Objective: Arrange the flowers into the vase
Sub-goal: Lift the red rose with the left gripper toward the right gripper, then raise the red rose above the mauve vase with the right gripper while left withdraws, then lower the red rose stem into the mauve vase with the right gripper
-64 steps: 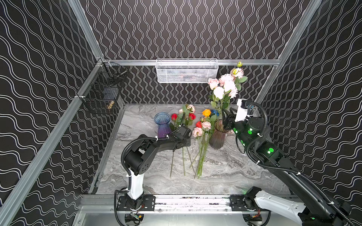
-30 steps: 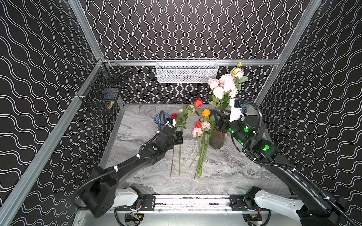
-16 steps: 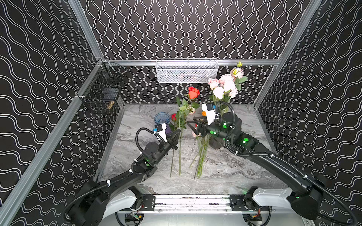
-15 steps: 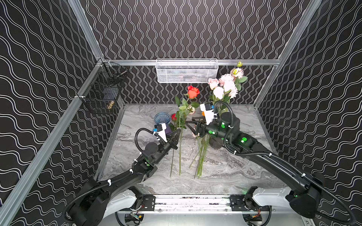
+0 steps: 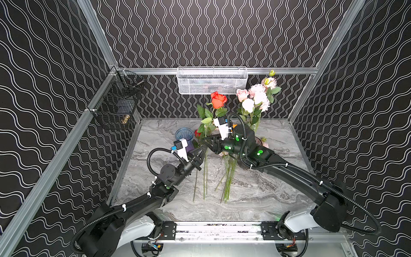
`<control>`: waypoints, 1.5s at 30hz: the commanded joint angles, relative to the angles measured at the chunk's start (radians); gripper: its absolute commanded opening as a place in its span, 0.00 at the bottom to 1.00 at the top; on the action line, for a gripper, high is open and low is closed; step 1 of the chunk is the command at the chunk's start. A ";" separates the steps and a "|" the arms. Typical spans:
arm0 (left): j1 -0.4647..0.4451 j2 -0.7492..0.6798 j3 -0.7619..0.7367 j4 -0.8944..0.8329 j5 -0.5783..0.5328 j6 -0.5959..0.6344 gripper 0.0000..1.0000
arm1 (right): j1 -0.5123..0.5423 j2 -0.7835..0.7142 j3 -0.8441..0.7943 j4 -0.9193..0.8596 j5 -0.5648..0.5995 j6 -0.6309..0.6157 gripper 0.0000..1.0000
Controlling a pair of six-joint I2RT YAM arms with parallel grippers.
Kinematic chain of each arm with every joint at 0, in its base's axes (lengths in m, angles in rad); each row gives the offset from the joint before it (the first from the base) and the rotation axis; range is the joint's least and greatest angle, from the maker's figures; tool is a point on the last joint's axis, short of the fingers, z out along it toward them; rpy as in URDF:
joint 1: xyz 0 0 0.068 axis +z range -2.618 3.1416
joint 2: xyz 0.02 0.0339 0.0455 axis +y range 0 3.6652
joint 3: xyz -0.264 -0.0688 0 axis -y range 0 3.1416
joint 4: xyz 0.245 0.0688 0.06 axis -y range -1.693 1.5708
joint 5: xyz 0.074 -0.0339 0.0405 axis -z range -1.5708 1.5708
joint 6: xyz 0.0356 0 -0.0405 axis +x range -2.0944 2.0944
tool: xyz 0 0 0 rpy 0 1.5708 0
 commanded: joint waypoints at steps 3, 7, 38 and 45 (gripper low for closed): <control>-0.001 0.002 -0.006 0.056 -0.001 -0.033 0.14 | 0.019 -0.040 -0.011 0.045 0.045 -0.007 0.04; 0.000 -0.007 -0.020 0.037 -0.025 -0.043 0.57 | 0.036 -0.092 -0.001 -0.016 0.144 -0.066 0.03; 0.001 -0.069 -0.082 -0.068 -0.131 -0.045 0.70 | -0.259 -0.309 0.158 0.015 0.998 -0.624 0.00; 0.002 -0.067 -0.095 -0.064 -0.135 -0.049 0.70 | -0.277 -0.247 0.168 -0.013 0.944 -0.570 0.00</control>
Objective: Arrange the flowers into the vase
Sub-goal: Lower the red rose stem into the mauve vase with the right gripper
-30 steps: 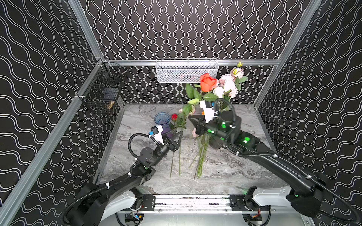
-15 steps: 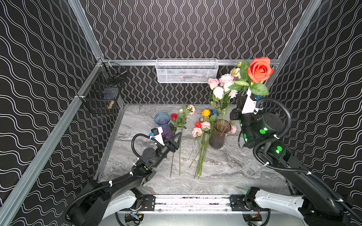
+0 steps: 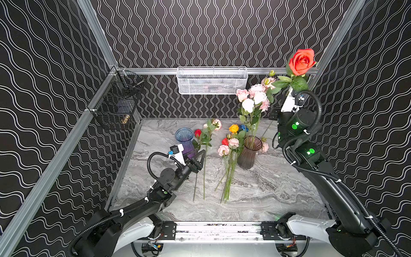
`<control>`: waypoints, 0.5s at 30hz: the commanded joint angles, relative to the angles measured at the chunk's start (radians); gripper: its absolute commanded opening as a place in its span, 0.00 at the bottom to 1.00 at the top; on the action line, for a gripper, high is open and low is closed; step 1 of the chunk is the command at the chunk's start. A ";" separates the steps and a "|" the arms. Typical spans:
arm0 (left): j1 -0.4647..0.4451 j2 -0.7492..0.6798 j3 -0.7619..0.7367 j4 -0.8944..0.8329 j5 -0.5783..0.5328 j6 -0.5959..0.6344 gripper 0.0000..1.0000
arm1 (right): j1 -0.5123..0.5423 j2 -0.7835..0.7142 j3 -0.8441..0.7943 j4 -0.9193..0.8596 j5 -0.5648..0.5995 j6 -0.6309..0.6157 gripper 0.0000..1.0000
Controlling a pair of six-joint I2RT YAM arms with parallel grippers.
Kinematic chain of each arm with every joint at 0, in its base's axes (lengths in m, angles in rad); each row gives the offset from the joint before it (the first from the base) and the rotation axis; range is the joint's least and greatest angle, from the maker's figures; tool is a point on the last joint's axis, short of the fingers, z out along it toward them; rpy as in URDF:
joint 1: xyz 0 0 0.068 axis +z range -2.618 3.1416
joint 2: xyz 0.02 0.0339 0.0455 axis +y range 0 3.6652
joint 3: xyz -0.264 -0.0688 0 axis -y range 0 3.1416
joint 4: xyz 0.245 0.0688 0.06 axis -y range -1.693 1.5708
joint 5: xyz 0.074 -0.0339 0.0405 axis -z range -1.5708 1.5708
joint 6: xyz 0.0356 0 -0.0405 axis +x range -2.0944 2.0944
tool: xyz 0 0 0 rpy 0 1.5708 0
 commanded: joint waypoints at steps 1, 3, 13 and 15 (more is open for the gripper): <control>0.001 -0.004 -0.005 0.021 -0.002 -0.006 0.70 | -0.003 0.019 -0.009 -0.011 -0.041 0.055 0.00; 0.000 -0.007 -0.009 0.020 -0.004 -0.008 0.70 | -0.004 0.028 -0.037 -0.020 -0.052 0.083 0.00; 0.000 0.016 -0.005 0.011 0.007 -0.016 0.70 | -0.004 0.077 -0.189 -0.071 -0.051 0.188 0.09; 0.001 0.035 -0.003 0.028 0.015 -0.024 0.70 | -0.003 0.081 -0.183 -0.118 -0.040 0.211 0.25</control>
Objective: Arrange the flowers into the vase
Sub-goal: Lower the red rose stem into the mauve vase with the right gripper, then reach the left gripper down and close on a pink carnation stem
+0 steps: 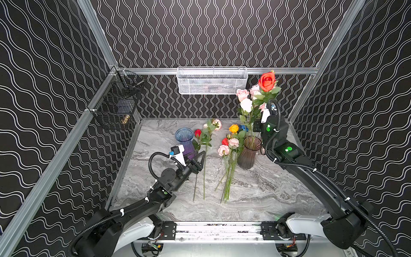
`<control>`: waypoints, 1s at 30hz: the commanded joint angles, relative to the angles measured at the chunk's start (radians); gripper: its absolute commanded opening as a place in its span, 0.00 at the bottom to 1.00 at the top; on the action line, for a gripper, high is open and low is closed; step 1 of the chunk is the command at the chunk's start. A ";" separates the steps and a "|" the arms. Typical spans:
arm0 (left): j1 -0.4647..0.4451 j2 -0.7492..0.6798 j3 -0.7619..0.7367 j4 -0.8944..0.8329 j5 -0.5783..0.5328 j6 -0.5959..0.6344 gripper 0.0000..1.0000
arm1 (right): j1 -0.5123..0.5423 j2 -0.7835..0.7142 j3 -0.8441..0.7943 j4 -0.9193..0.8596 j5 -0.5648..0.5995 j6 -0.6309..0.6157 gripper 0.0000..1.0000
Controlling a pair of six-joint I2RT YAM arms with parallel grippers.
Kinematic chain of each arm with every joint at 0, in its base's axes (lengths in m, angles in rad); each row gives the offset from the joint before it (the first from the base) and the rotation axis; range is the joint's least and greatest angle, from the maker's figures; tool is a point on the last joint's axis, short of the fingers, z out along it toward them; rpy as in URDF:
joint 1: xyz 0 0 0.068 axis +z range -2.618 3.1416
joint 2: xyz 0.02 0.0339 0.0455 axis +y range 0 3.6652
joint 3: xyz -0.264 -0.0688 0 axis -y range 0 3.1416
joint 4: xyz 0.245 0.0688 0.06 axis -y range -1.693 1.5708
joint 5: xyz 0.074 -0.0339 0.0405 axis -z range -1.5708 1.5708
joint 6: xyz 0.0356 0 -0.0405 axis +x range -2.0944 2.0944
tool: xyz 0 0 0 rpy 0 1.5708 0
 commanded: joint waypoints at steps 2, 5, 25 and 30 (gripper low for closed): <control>0.001 0.029 0.010 0.049 0.023 -0.022 0.70 | 0.001 0.000 -0.002 -0.071 0.008 0.081 0.44; 0.001 0.054 0.016 0.045 0.025 -0.032 0.70 | 0.001 -0.004 0.028 -0.176 0.001 0.117 0.61; 0.001 0.318 0.183 -0.109 0.176 -0.095 0.68 | 0.002 -0.130 0.027 -0.497 -0.170 0.290 0.79; 0.000 0.360 0.230 -0.184 0.213 -0.096 0.65 | 0.002 -0.160 -0.005 -0.497 -0.184 0.301 0.79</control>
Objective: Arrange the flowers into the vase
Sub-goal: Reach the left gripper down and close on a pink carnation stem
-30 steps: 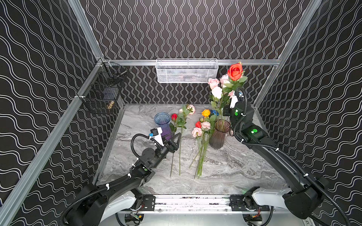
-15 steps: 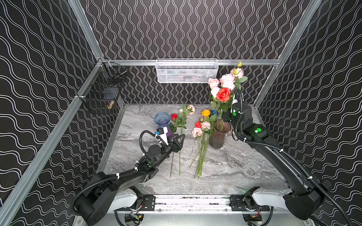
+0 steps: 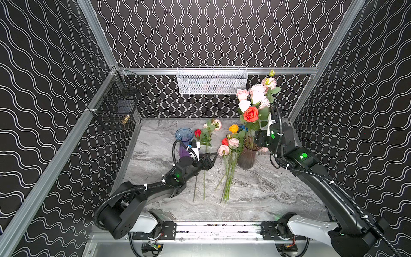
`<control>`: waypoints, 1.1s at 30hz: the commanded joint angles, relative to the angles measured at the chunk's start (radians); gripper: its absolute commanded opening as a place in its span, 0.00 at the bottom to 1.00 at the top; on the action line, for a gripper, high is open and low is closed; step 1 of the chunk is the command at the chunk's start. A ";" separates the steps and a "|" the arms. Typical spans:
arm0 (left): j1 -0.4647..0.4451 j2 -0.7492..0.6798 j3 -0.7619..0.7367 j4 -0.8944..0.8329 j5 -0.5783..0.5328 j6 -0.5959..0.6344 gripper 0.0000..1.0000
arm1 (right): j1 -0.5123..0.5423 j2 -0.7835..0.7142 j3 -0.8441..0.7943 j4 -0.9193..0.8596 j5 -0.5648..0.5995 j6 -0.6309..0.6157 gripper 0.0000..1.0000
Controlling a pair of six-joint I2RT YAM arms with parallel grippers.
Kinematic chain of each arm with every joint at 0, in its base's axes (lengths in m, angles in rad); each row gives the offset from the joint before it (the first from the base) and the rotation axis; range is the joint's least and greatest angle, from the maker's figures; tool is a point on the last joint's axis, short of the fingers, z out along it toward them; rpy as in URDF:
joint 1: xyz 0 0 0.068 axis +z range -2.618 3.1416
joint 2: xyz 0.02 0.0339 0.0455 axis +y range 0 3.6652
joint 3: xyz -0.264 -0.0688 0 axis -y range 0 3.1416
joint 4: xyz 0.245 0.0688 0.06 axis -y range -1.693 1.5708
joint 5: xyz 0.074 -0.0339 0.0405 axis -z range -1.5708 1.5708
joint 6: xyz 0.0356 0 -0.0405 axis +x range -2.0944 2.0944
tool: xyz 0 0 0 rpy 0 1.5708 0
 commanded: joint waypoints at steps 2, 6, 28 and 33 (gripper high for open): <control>0.001 0.014 0.063 -0.146 0.034 0.006 0.65 | 0.001 -0.018 0.004 -0.044 -0.020 0.031 0.78; -0.001 0.023 0.197 -0.487 -0.003 0.078 0.64 | 0.001 -0.062 -0.006 -0.060 -0.082 0.034 0.77; 0.001 0.331 0.537 -1.008 -0.331 0.333 0.53 | 0.001 -0.320 -0.271 0.267 -0.309 0.131 0.50; 0.015 0.443 0.601 -0.990 -0.358 0.360 0.47 | 0.001 -0.302 -0.301 0.268 -0.335 0.128 0.49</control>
